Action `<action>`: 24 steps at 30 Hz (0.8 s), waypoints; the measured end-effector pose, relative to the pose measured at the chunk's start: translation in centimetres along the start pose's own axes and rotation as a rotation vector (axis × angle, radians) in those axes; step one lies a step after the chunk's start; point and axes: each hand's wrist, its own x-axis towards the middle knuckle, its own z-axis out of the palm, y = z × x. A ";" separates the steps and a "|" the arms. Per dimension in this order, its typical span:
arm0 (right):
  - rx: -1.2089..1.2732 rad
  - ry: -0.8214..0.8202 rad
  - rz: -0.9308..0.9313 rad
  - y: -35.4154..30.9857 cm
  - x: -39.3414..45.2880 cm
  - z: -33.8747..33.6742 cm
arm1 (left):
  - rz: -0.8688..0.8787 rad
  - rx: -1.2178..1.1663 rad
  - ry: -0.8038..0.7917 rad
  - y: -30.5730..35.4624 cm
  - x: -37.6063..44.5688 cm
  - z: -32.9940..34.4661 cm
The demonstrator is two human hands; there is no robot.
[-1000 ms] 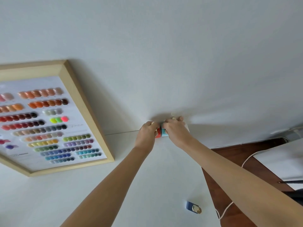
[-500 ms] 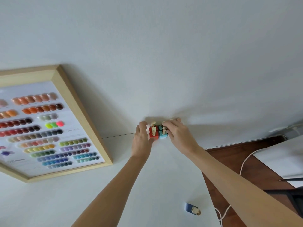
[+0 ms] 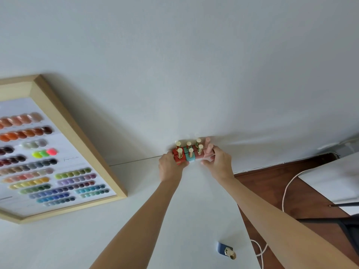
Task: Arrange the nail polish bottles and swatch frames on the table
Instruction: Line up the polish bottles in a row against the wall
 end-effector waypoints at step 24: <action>-0.015 -0.024 0.022 0.1 -6.5 -5.4 | 0.064 0.049 -0.091 -0.4 -8.0 -2.3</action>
